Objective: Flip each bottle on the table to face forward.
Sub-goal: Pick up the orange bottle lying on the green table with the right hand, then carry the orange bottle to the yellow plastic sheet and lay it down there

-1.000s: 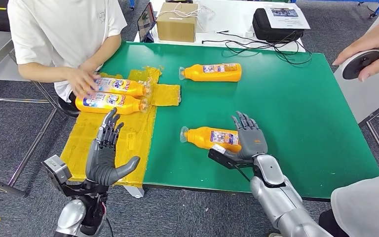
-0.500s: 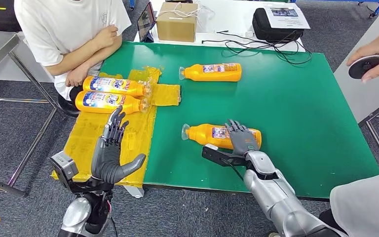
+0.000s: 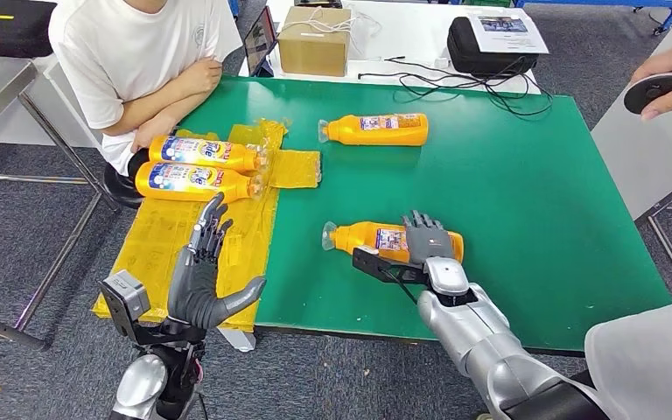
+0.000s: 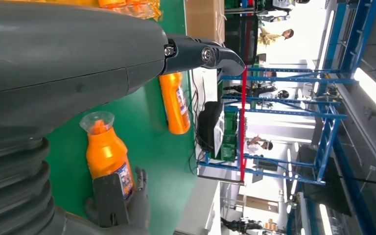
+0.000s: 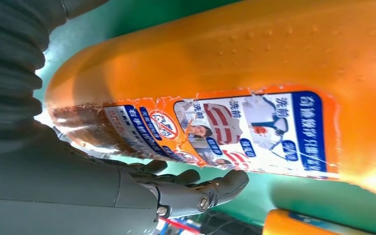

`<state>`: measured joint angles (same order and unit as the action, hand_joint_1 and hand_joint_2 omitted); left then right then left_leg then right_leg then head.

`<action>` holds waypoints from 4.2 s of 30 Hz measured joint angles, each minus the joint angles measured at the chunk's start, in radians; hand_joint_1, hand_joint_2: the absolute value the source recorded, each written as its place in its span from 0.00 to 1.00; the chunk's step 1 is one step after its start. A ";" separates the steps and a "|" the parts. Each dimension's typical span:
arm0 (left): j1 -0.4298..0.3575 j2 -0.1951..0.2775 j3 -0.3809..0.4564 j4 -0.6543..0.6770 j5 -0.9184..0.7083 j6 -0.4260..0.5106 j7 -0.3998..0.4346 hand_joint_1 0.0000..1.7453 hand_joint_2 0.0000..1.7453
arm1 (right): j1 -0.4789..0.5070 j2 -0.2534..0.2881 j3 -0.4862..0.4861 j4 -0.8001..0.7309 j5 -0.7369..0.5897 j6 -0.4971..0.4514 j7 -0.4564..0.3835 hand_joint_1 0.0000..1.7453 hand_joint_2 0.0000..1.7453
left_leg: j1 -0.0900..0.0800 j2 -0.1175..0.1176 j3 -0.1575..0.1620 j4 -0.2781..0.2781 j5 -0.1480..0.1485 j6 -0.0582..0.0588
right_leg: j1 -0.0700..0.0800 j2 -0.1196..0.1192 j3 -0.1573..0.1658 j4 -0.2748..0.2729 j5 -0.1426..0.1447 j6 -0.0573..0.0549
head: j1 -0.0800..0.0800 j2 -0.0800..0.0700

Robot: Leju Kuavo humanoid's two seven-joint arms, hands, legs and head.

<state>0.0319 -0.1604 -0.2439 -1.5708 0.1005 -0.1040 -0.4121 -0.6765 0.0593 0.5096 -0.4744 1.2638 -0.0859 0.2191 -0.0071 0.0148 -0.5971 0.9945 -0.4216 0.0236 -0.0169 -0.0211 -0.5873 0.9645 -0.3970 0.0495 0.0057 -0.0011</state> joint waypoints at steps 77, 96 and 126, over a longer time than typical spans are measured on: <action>-0.035 -0.042 -0.167 0.185 0.065 -0.008 0.014 0.00 1.00 | 0.398 0.040 -0.104 -0.567 -0.797 0.200 -0.762 1.00 1.00 | 0.002 0.005 -0.004 0.000 -0.004 0.001 | 0.003 0.003 -0.004 -0.003 0.001 -0.003 | 0.000 0.000; -0.018 -0.073 -0.191 0.154 0.164 0.191 0.063 0.74 1.00 | 0.414 0.050 0.062 -0.566 -0.824 0.134 -0.710 1.00 1.00 | 0.002 0.005 -0.005 0.000 -0.004 0.001 | 0.003 0.003 -0.005 -0.003 0.001 -0.003 | 0.000 0.000; -0.012 -0.048 -0.140 0.126 0.274 0.001 -0.029 1.00 1.00 | 0.455 0.087 0.067 -0.684 -1.000 0.024 -0.764 0.00 0.00 | 0.002 0.004 -0.006 0.000 -0.003 0.001 | 0.003 0.002 -0.005 -0.003 0.001 -0.003 | 0.000 0.000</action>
<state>0.0200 -0.2081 -0.3835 -1.4445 0.3749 -0.1026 -0.4407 -0.2217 0.1466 0.5761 -1.1583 0.2635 -0.0619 -0.5449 -0.0049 0.0192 -0.6027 0.9942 -0.4251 0.0243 -0.0140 -0.0191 -0.5923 0.9614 -0.3957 0.0470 0.0059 -0.0011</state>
